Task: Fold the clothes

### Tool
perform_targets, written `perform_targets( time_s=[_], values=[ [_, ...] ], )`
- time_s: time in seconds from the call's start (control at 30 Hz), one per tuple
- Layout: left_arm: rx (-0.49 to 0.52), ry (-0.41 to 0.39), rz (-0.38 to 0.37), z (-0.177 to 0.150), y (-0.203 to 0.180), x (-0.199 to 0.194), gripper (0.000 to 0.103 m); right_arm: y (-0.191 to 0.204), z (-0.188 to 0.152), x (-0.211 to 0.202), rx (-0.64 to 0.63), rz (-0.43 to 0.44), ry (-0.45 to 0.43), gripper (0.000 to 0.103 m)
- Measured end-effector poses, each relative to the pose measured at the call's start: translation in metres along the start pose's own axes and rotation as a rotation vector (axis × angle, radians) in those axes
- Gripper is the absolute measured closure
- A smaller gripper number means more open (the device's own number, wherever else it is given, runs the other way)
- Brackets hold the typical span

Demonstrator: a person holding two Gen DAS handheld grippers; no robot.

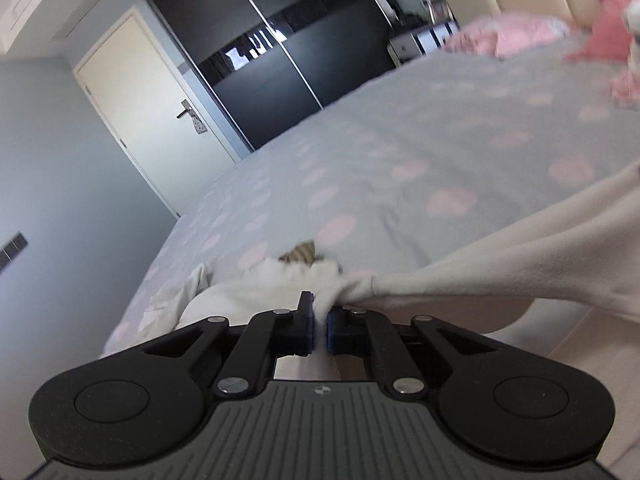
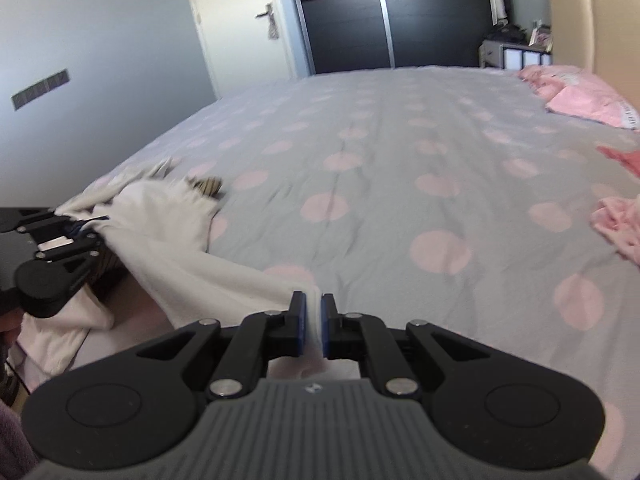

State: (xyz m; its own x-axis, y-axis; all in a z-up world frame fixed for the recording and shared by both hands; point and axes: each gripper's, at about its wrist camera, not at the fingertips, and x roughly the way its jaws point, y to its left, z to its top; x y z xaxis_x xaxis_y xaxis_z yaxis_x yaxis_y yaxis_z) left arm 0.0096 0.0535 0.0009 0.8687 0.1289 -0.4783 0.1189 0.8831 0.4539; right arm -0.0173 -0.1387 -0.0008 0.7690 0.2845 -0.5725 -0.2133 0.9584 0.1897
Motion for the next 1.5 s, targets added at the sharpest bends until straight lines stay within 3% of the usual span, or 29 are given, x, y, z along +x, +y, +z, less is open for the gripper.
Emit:
perform_targets(
  time_s=[0.13,0.33,0.5,0.63,0.73,0.83,1.0,1.1,1.2,1.27,1.4,1.5],
  values=[
    [-0.089,-0.068,-0.108,0.026,0.005,-0.022,0.099,-0.014,0.012,-0.019,0.019,-0.055,-0.074,0.095],
    [-0.114,-0.127,-0.294,0.048,-0.01,-0.05,0.1,-0.036,0.018,-0.035,0.076,-0.152,-0.119,0.095],
    [-0.099,-0.155,-0.526,0.057,-0.038,-0.076,0.1,-0.064,0.024,-0.048,0.148,-0.256,-0.15,0.095],
    [-0.011,-0.091,-0.701,0.052,-0.076,-0.085,0.1,-0.079,0.021,-0.049,0.168,-0.277,-0.097,0.095],
    [0.083,0.045,-0.768,0.036,-0.105,-0.074,0.1,-0.081,0.012,-0.038,0.147,-0.259,0.0,0.094],
    [0.149,0.169,-0.757,0.015,-0.122,-0.058,0.1,-0.079,0.001,-0.024,0.124,-0.234,0.096,0.094],
    [0.15,0.258,-0.726,-0.002,-0.117,-0.039,0.094,-0.074,-0.002,-0.022,0.1,-0.21,0.11,0.092],
    [0.13,0.278,-0.73,-0.005,-0.109,-0.037,0.08,-0.071,-0.003,-0.02,0.086,-0.196,0.118,0.087],
    [0.088,0.271,-0.742,-0.005,-0.096,-0.039,0.063,-0.068,-0.005,-0.019,0.072,-0.181,0.126,0.065],
    [0.06,0.254,-0.72,-0.004,-0.084,-0.042,0.059,-0.065,-0.004,-0.018,0.061,-0.171,0.125,0.062],
    [-0.032,0.242,-0.619,-0.001,-0.049,-0.039,0.059,-0.05,0.002,-0.012,0.018,-0.129,0.103,0.054],
    [-0.098,0.278,-0.458,-0.004,-0.015,-0.025,0.059,-0.038,0.0,0.003,-0.008,-0.085,0.154,0.053]
  ],
)
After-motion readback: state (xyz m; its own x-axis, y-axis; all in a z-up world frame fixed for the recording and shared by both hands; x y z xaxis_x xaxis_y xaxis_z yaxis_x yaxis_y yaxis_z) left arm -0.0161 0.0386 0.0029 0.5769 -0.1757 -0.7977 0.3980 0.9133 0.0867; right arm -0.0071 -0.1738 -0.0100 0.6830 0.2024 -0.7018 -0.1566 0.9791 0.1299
